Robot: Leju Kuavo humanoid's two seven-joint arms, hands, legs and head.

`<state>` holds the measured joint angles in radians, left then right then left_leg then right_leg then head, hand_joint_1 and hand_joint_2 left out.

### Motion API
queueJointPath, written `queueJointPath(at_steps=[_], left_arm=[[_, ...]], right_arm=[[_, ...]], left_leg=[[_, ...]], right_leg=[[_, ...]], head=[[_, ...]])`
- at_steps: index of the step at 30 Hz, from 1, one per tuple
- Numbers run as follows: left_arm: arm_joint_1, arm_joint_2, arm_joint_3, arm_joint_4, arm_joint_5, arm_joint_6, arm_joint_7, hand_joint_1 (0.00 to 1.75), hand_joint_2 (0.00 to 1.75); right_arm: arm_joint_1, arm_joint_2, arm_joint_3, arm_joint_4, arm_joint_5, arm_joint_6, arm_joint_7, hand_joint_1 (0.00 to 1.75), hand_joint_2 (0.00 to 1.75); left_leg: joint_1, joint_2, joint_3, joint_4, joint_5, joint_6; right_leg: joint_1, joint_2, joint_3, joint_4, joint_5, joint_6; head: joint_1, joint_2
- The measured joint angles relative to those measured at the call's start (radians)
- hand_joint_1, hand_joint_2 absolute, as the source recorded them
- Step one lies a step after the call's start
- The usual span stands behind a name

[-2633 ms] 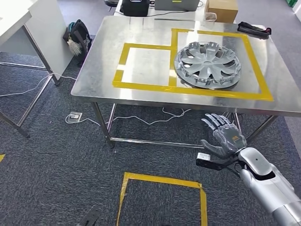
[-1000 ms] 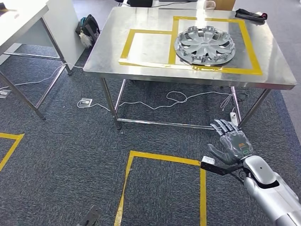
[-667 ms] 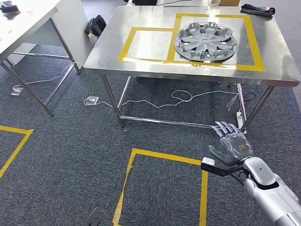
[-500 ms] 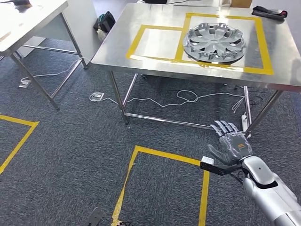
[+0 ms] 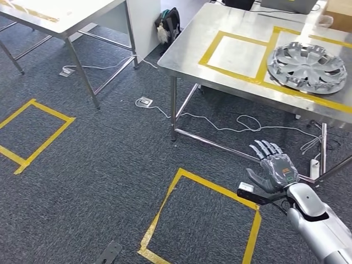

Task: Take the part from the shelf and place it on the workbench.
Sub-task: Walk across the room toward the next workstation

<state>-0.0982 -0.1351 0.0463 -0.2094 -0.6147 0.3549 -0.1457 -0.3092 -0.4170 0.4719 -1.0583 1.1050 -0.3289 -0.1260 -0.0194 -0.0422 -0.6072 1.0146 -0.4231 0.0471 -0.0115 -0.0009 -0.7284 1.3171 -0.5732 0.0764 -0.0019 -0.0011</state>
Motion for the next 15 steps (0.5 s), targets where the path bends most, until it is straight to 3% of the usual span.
queueJointPath(at_steps=[1,2,4,6,8,9,11,12,13,15], left_arm=[[0.001,0.0,0.0,0.0,0.0,0.0,0.0,0.0,0.0],[0.002,0.001,0.0,0.0,0.0,0.0,0.0,0.0,0.0],[0.001,0.001,0.0,0.0,-0.001,0.0,0.0,0.0,0.0],[0.0,0.0,0.001,0.0,-0.002,-0.001,0.0,0.0,0.0],[0.003,0.001,0.001,0.0,-0.002,-0.002,0.0,0.0,0.0],[0.005,0.001,0.001,0.0,-0.002,-0.003,0.0,0.0,0.0],[0.005,0.002,0.002,0.0,-0.003,-0.004,0.0,0.0,0.0],[0.004,0.002,0.002,0.0,-0.003,-0.004,0.0,0.0,0.0],[0.003,0.001,0.002,0.0,-0.005,-0.005,0.0,0.0,0.0],[0.007,0.001,0.002,0.0,-0.01,-0.006,0.0,0.0,0.0]], right_arm=[[0.002,0.0,-0.002,0.0,-0.002,0.0,0.0,0.0,0.0],[0.004,0.0,-0.004,-0.001,-0.002,0.0,0.0,0.0,0.0],[0.004,0.0,-0.009,-0.003,0.0,0.0,0.0,0.0,0.0],[0.005,0.0,-0.014,-0.005,0.004,0.001,-0.001,0.0,0.0],[0.006,0.001,-0.016,-0.008,0.008,0.0,-0.001,0.0,0.0],[0.007,0.002,-0.017,-0.01,0.009,-0.001,0.001,0.0,0.0],[0.016,0.004,-0.023,-0.018,0.011,-0.008,0.007,0.0,0.0],[0.026,0.005,-0.029,-0.022,0.012,-0.012,0.012,0.0,0.0],[0.041,0.005,-0.035,-0.028,0.014,-0.018,0.019,0.0,0.0],[0.079,0.006,-0.049,-0.043,0.021,-0.027,0.033,0.0,0.0]], left_leg=[[-0.002,-0.015,0.001,0.0,0.0,0.001],[-0.003,-0.03,0.002,0.001,0.0,0.001],[-0.004,-0.057,0.001,0.003,0.001,0.0],[0.001,-0.081,-0.007,0.004,0.005,-0.008],[0.006,-0.103,-0.016,0.002,0.011,-0.02],[0.004,-0.095,-0.018,0.003,0.009,-0.027],[0.0,-0.04,-0.042,0.047,-0.02,-0.042],[0.001,-0.005,-0.069,0.097,-0.048,-0.05],[0.005,0.017,-0.105,0.165,-0.078,-0.057],[0.015,0.03,-0.163,0.266,-0.105,-0.067]], right_leg=[[0.002,0.002,0.002,-0.013,0.019,-0.004],[0.003,0.008,0.022,-0.063,0.053,-0.008],[0.0,0.054,0.086,-0.201,0.113,-0.018],[-0.002,0.091,0.124,-0.273,0.126,-0.024],[-0.001,0.079,0.13,-0.284,0.125,-0.03],[-0.002,0.068,0.133,-0.29,0.127,-0.034],[-0.007,0.039,0.143,-0.3,0.129,-0.044],[-0.007,0.025,0.146,-0.302,0.128,-0.047],[-0.007,0.008,0.148,-0.303,0.126,-0.05],[-0.009,-0.026,0.151,-0.303,0.122,-0.049]], head=[[0.0,0.0],[0.0,0.0],[-0.001,0.0],[-0.002,0.0],[-0.003,0.0],[-0.003,0.0],[-0.011,0.0],[-0.016,0.0],[-0.019,0.0],[-0.019,0.0]])
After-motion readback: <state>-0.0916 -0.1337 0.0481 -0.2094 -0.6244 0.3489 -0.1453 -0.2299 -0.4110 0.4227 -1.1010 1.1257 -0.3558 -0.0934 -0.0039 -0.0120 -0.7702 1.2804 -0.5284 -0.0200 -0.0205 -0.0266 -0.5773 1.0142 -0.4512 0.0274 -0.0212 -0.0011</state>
